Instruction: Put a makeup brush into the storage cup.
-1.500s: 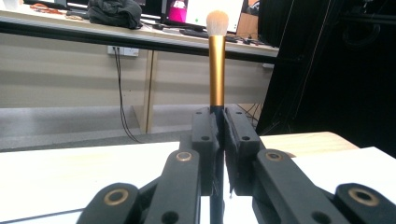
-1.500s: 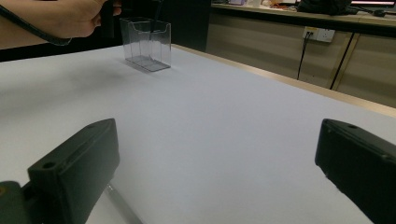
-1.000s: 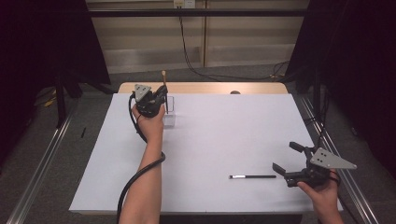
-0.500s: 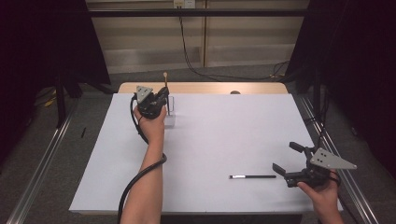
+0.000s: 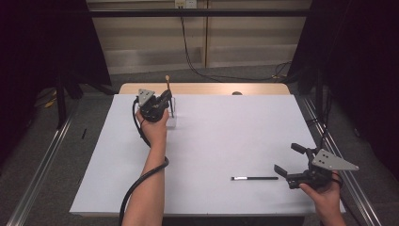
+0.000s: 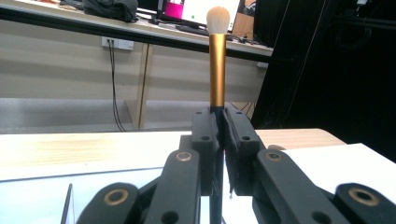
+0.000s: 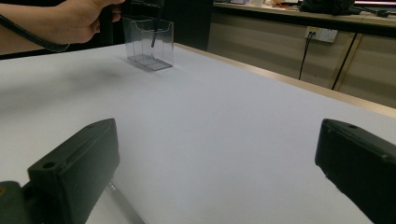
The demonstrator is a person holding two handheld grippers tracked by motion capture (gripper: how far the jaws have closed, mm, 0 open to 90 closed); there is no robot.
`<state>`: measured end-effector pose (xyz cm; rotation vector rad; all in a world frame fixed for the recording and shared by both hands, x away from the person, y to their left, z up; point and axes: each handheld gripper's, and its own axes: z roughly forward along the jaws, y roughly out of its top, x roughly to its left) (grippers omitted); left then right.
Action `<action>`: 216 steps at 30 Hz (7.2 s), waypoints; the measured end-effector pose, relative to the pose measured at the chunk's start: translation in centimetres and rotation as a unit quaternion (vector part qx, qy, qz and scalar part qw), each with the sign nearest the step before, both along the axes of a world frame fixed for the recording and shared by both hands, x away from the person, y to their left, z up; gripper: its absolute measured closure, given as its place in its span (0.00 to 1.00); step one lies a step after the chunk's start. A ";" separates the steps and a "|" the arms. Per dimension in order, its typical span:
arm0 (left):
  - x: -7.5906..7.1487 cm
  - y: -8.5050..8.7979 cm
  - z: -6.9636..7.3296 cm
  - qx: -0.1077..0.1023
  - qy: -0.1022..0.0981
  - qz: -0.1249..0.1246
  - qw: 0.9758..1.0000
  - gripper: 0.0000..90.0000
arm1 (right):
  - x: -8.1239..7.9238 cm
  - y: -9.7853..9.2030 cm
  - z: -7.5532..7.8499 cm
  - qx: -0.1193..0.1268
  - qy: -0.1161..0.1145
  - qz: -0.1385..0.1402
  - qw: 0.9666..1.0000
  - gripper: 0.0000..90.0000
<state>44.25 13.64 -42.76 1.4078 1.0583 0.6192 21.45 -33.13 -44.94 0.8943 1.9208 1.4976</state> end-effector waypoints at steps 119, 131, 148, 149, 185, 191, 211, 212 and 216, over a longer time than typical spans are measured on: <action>-10.7 6.3 -2.4 0.058 -0.038 -0.191 0.979 0.00 | 0.3 1.1 -0.3 -0.010 0.008 0.010 1.000 0.00; -11.5 7.7 -2.4 0.061 -0.040 -0.186 0.980 0.00 | 0.4 1.3 -0.3 -0.009 0.010 0.011 1.000 0.00; -12.8 9.6 -2.3 0.076 -0.044 -0.178 0.980 0.00 | 0.7 1.4 -0.4 -0.007 0.010 0.010 1.000 0.00; -12.9 9.7 -2.3 0.077 -0.043 -0.177 0.980 0.00 | 0.7 1.4 -0.4 -0.007 0.011 0.011 1.000 0.00; -15.4 12.8 -2.2 0.093 -0.041 -0.157 0.982 0.00 | 1.4 1.6 -0.4 -0.003 0.011 0.014 1.000 0.00; -15.7 13.3 -2.4 0.091 -0.044 -0.154 0.983 0.00 | 1.5 1.6 -0.4 -0.002 0.014 0.013 1.000 0.00; -16.1 13.5 -2.2 0.090 -0.053 -0.164 0.981 0.00 | 1.5 1.4 -0.2 0.008 0.012 0.004 1.000 0.00; -16.1 13.5 -2.2 0.091 -0.053 -0.165 0.981 0.00 | 1.5 1.4 -0.2 0.007 0.012 0.005 1.000 0.00; -16.1 13.5 -2.3 0.094 -0.050 -0.165 0.981 0.00 | 1.5 1.4 -0.2 0.008 0.012 0.003 1.000 0.00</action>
